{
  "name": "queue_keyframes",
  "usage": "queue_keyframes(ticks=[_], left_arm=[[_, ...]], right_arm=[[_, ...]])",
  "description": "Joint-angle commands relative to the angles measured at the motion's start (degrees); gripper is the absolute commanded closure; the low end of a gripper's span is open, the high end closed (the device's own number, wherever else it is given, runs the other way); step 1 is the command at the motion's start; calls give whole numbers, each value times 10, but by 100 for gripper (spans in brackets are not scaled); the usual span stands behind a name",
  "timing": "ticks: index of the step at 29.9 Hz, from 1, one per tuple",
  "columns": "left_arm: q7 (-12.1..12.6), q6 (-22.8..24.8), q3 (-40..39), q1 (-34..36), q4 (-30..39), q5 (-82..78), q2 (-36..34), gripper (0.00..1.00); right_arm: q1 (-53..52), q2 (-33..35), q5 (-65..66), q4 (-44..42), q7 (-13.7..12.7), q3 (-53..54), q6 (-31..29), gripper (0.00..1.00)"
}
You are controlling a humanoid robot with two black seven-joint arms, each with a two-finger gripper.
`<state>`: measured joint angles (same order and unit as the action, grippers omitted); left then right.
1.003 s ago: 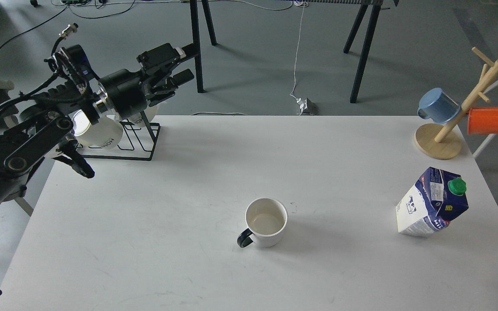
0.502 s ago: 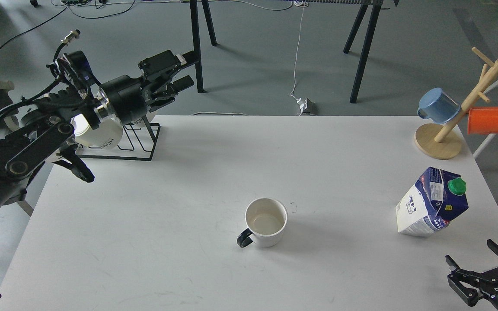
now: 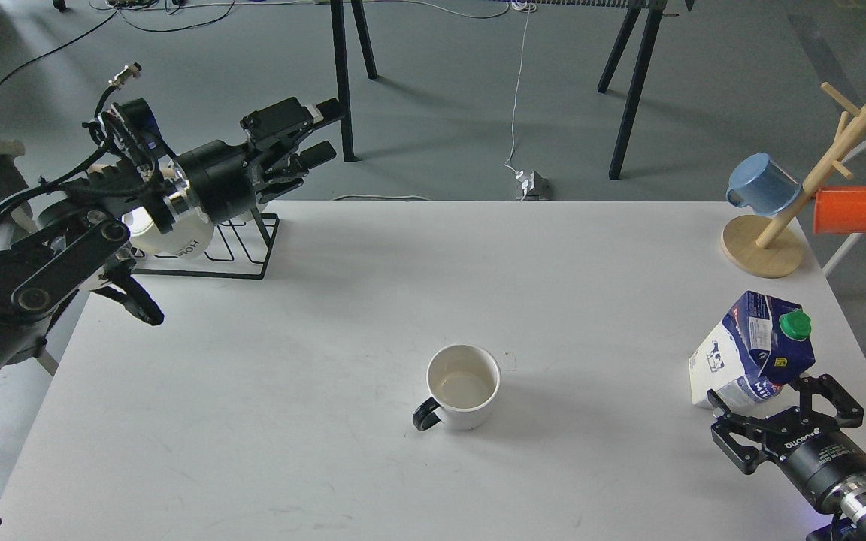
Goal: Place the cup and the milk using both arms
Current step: 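Move the right gripper to the milk carton and close around it, then slide the milk carton with the right gripper beside the white mug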
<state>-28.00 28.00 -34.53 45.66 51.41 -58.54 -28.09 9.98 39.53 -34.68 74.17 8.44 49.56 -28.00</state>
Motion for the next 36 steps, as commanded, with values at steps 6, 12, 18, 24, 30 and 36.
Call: queue_keyframes(ticks=[6,12,18,24,30,36], left_arm=[[0,0,1,-7,0,-1,0,12],[0,0,2,-8,-2,-1,1,12],[0,0,3,-10,-3,-1,1,12],[0,0,3,-17,-5,-2,-1,12],[0,0,3,-17,-10,-3,-1,11],[0,0,3,-18,-10,-4,0,11]], right_arm=[[-8,-24,1,-33,2,9,0,6],[-14,-30,-1,-33,5,15,0,11],[-23,-38,-1,-33,5,17,0,19],[-23,-38,0,-33,4,16,0,64],[-24,-38,0,-31,4,16,0,74],[-31,-44,2,-27,3,11,0,76]])
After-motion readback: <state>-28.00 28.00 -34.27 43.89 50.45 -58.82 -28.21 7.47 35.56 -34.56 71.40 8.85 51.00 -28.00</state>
